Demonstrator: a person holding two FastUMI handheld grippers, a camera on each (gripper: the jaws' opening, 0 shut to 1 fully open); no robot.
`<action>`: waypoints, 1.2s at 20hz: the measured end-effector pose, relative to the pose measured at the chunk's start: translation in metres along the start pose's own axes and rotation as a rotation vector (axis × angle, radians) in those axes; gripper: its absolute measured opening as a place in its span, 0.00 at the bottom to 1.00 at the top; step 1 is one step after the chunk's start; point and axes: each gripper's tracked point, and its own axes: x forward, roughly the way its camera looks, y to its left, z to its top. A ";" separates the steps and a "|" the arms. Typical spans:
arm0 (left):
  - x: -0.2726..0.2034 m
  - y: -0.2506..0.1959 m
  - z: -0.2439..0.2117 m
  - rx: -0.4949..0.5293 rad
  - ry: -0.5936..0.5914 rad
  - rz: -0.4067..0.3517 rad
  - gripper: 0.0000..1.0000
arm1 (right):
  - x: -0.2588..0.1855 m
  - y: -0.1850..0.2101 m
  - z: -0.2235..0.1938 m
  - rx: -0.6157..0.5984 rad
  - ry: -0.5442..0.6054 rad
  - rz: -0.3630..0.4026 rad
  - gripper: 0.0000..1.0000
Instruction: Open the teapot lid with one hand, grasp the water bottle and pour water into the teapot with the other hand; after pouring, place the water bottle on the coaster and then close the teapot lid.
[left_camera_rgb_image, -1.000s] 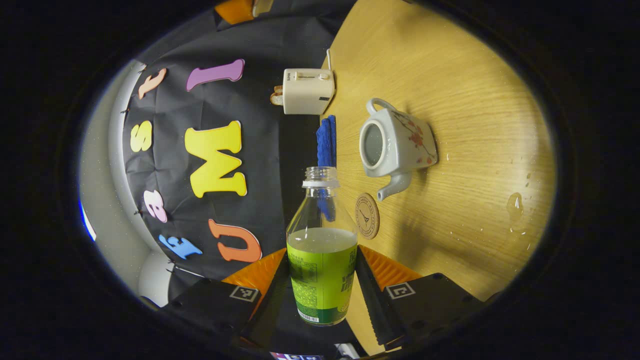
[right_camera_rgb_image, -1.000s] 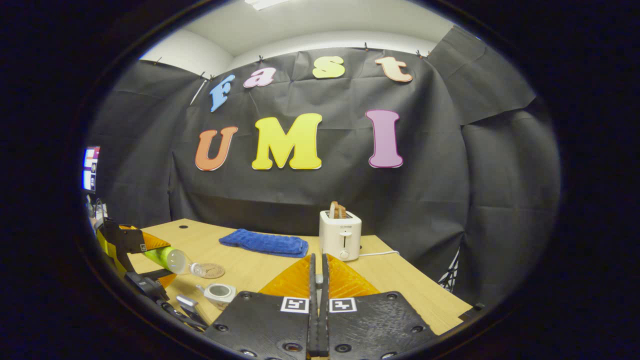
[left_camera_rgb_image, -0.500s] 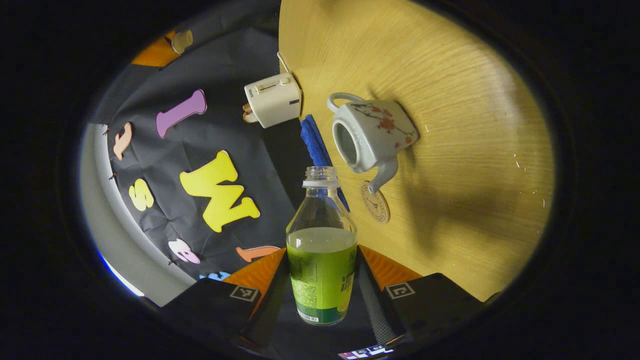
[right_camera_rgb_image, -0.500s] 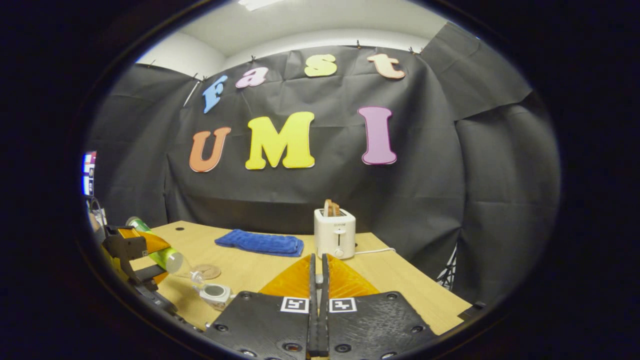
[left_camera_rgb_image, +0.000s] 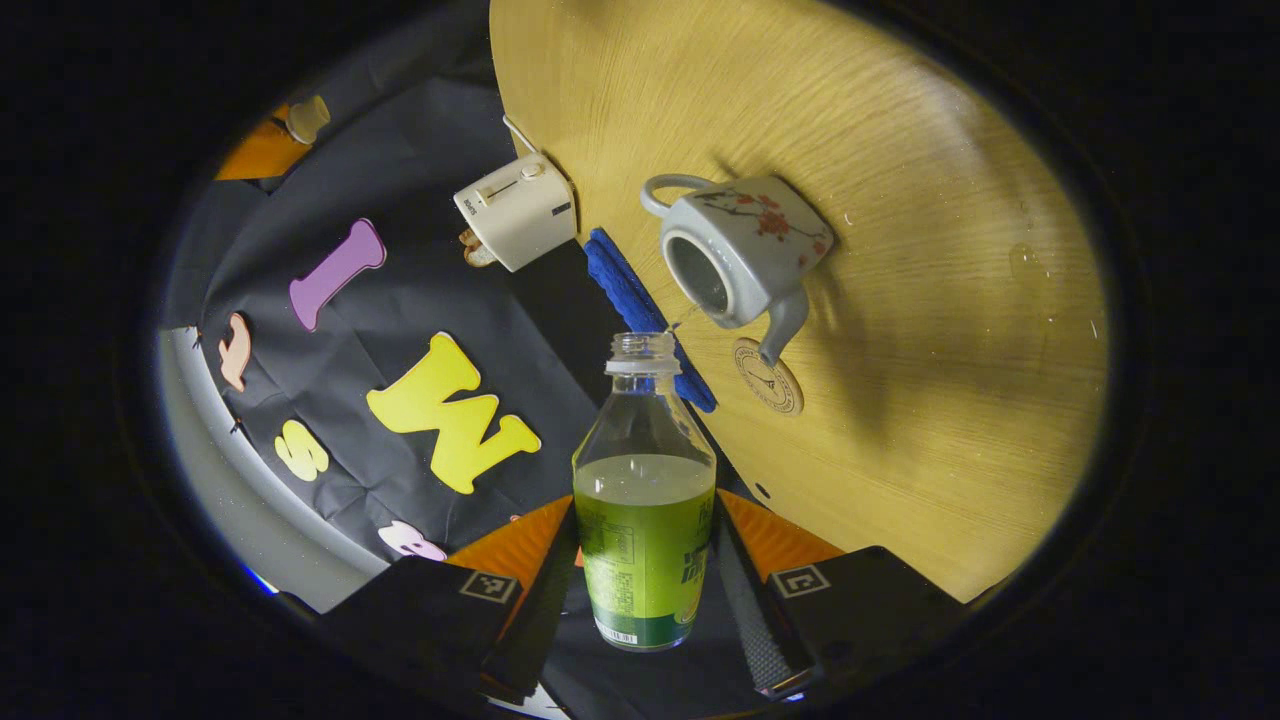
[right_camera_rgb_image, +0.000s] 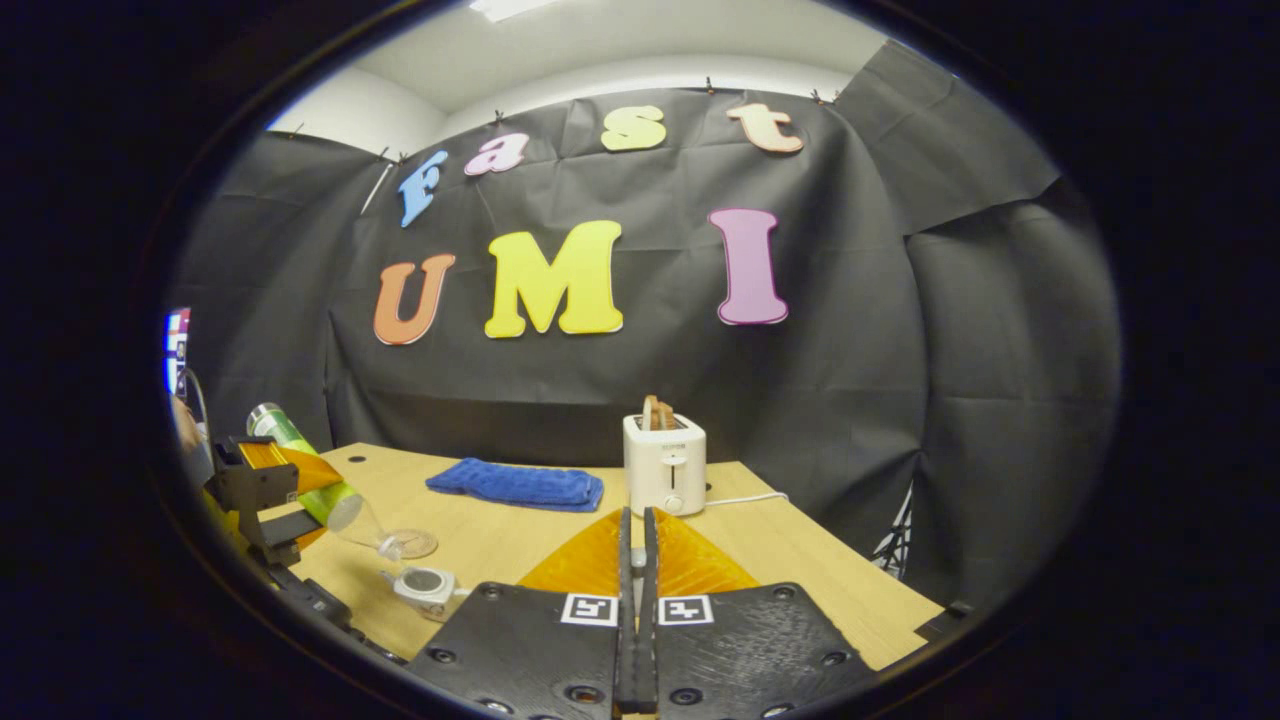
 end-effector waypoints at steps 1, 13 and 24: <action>-0.001 0.003 0.002 0.015 -0.002 0.004 0.77 | 0.000 -0.001 0.000 0.003 0.002 -0.001 0.00; -0.007 0.009 0.015 0.107 -0.021 0.017 0.74 | 0.001 0.002 -0.002 -0.005 0.009 0.003 0.00; -0.004 -0.001 0.012 0.021 -0.053 0.005 0.77 | 0.001 0.003 -0.004 -0.002 0.013 0.003 0.00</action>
